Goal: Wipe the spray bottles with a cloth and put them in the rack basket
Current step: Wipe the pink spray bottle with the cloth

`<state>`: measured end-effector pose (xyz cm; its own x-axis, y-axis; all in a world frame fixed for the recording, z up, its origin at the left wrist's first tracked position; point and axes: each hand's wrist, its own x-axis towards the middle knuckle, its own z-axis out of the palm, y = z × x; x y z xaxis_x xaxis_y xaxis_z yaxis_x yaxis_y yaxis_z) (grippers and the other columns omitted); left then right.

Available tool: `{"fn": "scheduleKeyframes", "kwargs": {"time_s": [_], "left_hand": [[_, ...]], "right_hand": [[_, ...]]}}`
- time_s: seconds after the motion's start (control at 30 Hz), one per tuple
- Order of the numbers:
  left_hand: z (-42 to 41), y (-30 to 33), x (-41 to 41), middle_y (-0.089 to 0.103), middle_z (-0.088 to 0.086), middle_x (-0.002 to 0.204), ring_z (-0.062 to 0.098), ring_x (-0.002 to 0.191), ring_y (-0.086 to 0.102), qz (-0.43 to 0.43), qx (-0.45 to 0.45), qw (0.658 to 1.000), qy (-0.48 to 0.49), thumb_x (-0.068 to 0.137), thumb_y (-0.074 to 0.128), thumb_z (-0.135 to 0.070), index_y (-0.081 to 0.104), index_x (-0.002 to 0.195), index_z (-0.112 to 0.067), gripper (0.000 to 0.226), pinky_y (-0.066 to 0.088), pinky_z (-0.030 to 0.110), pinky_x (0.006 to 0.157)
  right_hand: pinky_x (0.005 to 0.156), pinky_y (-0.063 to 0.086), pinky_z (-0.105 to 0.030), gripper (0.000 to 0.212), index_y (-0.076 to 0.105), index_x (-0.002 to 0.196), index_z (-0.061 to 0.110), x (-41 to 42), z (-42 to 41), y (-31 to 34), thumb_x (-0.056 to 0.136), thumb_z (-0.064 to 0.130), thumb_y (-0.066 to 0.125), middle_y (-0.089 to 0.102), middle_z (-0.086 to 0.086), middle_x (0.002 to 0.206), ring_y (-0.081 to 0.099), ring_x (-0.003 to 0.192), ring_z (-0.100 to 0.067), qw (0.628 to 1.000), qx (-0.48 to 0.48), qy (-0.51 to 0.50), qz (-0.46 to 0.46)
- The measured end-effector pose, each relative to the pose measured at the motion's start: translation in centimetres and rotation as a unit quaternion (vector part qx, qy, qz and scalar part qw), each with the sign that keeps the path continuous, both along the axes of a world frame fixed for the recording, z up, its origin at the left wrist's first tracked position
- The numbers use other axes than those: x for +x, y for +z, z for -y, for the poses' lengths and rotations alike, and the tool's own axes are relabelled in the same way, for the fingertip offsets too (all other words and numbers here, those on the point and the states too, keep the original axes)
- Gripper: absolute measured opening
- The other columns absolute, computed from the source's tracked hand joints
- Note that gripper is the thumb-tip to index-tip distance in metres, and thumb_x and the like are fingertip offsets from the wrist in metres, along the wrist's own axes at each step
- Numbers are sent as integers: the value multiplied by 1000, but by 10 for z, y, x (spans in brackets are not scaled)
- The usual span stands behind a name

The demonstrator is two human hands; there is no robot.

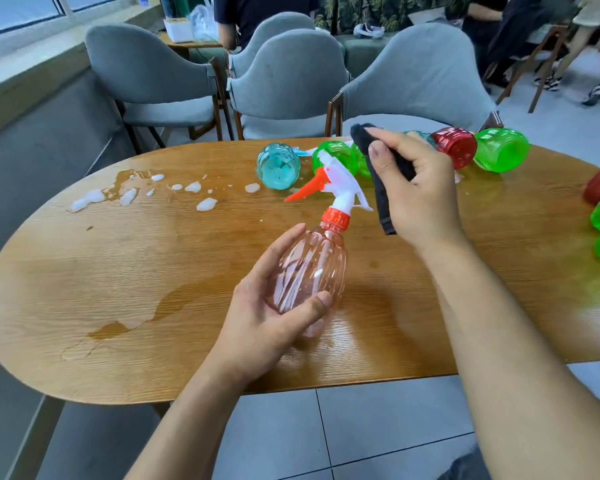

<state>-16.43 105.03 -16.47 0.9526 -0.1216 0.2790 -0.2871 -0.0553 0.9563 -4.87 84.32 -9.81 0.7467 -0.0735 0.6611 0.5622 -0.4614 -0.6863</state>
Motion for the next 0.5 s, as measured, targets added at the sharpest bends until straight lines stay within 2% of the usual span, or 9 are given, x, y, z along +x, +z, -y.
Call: {"fn": "scheduleKeyframes", "kwargs": {"time_s": [0.13,0.23,0.37,0.43,0.5], "left_hand": [[0,-3,0,70,-8,138,15,125,69,-7,5,1000,-18,81,83,-13,53,153,-32,80,54,20,97],[0,-6,-1,70,-8,138,14,125,69,-8,4,1000,-13,81,83,-15,53,153,-30,79,54,18,97],[-2,-4,3,70,-12,139,11,126,69,-1,-27,999,37,83,78,-15,54,152,-28,75,54,19,99],[-7,-1,6,71,-16,137,8,125,69,11,-44,996,73,83,76,-16,55,150,-30,72,53,16,97],[-10,2,8,71,-21,135,5,124,69,15,-49,995,87,83,75,-17,54,150,-30,71,53,16,98]], "right_hand": [[94,44,-14,23,72,125,27,-4,1,5,106,21,59,66,22,104,61,104,5,992,-73,98,-35],[89,43,-12,22,71,122,32,-4,8,5,106,21,61,66,17,101,62,99,5,986,-69,135,-73],[87,43,-14,21,76,121,28,-7,10,7,105,21,64,69,15,101,63,97,3,975,-78,164,-127],[83,42,-12,20,79,118,27,-10,9,6,104,22,66,69,18,95,62,93,7,963,-130,182,-148],[78,41,-13,18,81,113,26,-10,7,1,103,24,68,66,24,87,61,87,11,943,-228,178,-164]]}}
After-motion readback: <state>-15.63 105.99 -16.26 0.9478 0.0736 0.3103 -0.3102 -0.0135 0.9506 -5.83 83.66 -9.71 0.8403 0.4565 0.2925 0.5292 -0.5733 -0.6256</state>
